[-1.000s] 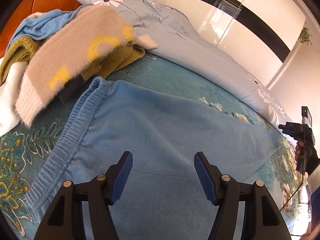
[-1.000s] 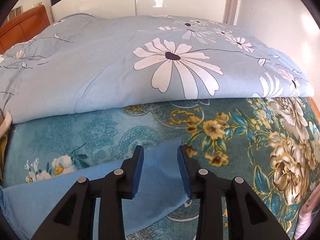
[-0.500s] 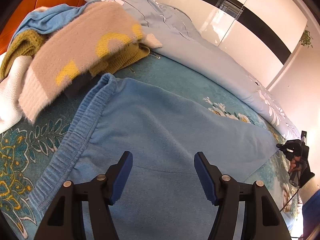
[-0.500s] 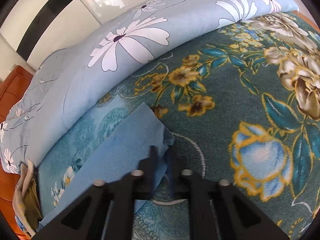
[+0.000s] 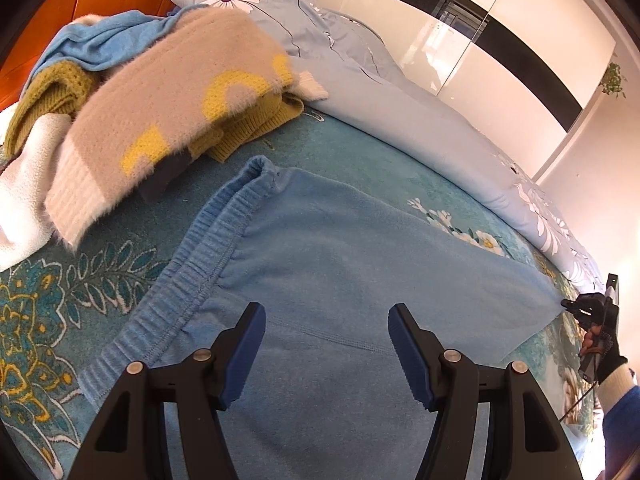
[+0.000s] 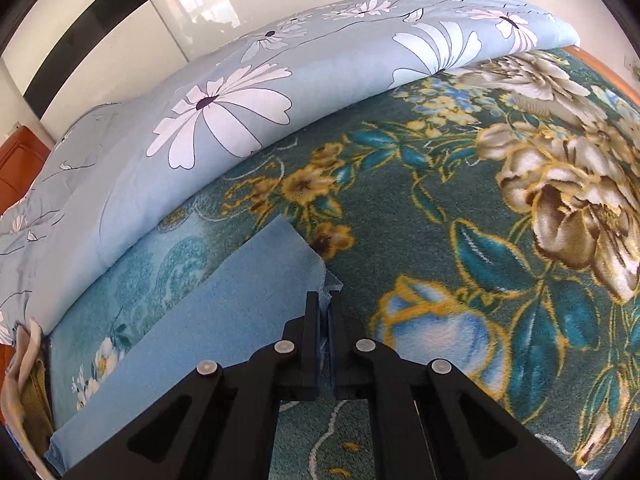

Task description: Fold clothes

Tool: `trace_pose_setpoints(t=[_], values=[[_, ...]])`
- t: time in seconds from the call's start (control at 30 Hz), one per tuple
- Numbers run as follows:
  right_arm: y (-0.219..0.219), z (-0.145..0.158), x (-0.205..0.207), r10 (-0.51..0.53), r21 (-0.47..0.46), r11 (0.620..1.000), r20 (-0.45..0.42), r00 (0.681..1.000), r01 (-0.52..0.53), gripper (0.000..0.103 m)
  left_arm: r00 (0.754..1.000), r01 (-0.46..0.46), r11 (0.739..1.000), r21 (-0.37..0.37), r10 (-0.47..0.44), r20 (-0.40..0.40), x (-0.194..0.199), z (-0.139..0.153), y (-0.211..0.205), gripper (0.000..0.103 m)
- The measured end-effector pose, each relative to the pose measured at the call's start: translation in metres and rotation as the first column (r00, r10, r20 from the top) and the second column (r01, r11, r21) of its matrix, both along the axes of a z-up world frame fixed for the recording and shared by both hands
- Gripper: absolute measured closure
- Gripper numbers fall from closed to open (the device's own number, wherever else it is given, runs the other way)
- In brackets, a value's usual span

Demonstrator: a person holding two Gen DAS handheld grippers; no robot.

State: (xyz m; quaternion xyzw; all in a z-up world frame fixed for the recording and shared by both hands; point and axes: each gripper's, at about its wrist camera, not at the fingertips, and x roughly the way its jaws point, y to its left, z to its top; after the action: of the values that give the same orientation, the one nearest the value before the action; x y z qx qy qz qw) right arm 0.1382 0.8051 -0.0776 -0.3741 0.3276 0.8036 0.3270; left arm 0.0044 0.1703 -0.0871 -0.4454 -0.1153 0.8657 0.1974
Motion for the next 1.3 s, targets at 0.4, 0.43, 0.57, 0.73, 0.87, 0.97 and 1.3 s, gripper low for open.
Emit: trace_pose_setpoints(t=[0.4,0.43,0.57,0.73,0.87,0.97,1.3], values=[[-0.077,0.083,0.094,0.195,0.056,0.979,-0.009,0.981,-0.194,0.053,0.999,0.003,1.000,0.021,-0.003,0.044,0.027,0.003,-0.023,0.035],[-0.082,0.085,0.106,0.201,0.056,0.978,-0.012,0.980,-0.200,0.045,0.999,-0.010,1.000,0.022,0.009,0.052,0.035,0.003,-0.032,0.035],[-0.102,0.071,0.181,0.170,0.032,0.985,-0.033,0.985,-0.169,0.040,0.992,-0.089,0.996,-0.001,0.089,0.091,0.060,0.002,-0.076,0.035],[-0.126,0.053,0.275,0.132,0.002,0.991,-0.059,0.990,-0.132,0.040,0.980,-0.129,0.991,-0.039,0.133,0.150,0.070,-0.008,-0.106,0.035],[-0.139,0.040,0.327,0.071,-0.069,0.994,-0.121,0.990,-0.079,0.040,0.972,-0.114,0.993,-0.003,0.112,0.206,0.067,-0.020,-0.110,0.035],[-0.146,0.028,0.352,0.028,-0.134,0.990,-0.170,0.985,-0.051,0.040,0.971,-0.111,0.993,0.024,0.104,0.216,0.065,-0.025,-0.105,0.035],[-0.161,-0.011,0.339,-0.052,-0.274,0.961,-0.303,0.952,-0.035,0.039,0.975,-0.130,0.988,0.078,0.114,0.191,0.061,-0.032,-0.098,0.037]])
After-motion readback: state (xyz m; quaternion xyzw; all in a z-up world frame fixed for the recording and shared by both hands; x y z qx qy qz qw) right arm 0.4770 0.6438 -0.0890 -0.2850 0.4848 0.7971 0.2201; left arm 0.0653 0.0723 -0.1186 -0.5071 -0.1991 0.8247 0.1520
